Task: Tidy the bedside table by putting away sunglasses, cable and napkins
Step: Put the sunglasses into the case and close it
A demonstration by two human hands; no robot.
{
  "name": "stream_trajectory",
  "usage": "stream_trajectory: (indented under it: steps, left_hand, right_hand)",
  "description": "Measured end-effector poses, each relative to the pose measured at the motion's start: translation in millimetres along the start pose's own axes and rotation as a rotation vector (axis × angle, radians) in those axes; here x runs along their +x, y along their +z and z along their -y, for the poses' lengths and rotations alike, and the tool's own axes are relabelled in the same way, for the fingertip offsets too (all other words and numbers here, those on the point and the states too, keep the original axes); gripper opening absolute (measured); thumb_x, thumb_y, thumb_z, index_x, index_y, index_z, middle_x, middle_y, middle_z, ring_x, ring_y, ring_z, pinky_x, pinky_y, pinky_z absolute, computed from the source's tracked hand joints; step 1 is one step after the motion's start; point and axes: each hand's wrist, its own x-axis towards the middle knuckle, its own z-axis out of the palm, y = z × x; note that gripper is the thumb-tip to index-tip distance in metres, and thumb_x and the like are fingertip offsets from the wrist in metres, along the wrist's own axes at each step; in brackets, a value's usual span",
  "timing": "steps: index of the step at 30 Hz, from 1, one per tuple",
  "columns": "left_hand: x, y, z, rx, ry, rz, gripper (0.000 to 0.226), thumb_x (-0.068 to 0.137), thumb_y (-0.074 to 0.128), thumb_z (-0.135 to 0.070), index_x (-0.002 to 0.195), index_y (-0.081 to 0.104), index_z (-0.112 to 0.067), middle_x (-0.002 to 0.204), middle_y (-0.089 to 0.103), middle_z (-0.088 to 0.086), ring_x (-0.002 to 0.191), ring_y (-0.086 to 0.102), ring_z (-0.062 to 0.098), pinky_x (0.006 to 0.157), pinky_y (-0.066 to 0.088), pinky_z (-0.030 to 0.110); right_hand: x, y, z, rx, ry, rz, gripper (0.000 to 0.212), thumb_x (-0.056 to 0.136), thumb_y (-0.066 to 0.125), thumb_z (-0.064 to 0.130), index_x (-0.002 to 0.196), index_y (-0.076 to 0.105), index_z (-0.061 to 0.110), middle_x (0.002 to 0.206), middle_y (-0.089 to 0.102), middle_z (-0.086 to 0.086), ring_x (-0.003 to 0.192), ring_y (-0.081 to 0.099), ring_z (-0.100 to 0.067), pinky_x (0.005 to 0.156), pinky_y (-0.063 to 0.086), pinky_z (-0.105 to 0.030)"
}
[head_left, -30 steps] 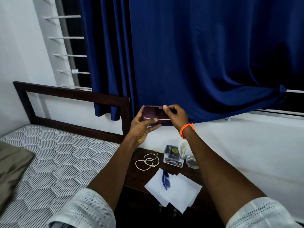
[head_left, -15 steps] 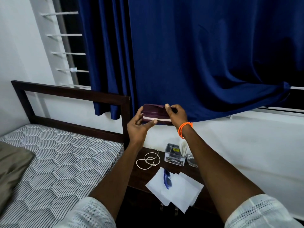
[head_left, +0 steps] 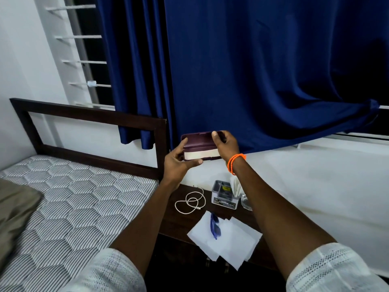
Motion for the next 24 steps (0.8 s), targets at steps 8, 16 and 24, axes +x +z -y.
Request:
stream_trajectory:
  steps: [8,16,24]
  left_hand:
    - [-8,-5,29,-0.004,-0.114,-0.064,0.100,0.058,0.096,0.003,0.147,0.054,-0.016,0.132,0.069,-0.006,0.112,0.069,0.000,0.095,0.059,0.027]
    - [-21,-12,87,-0.036,-0.254,-0.095,0.099,0.062,0.091,0.010,0.150,0.051,-0.012,0.127,0.073,0.003,0.106,0.075,0.015,0.084,0.063,0.030]
    - [-35,-12,164,-0.012,-0.330,-0.161,0.104,0.059,0.091,0.012,0.150,0.050,-0.013,0.129,0.072,0.005,0.118,0.071,0.024,0.097,0.060,0.038]
  right_hand:
    - [-9,6,-30,-0.022,0.115,-0.004,0.040,0.096,0.058,0.048,0.119,0.062,0.016,0.091,0.061,0.011,0.090,0.058,-0.012,0.073,0.047,-0.023]
    - [-29,4,-98,-0.093,0.296,-0.005,0.023,0.099,0.060,0.032,0.111,0.065,0.014,0.101,0.069,-0.008,0.079,0.067,-0.017,0.058,0.057,-0.029]
    - [-58,8,-179,-0.517,0.257,0.234,0.023,0.088,0.060,0.000,0.105,0.075,0.004,0.107,0.075,-0.016,0.097,0.068,-0.027,0.082,0.052,-0.029]
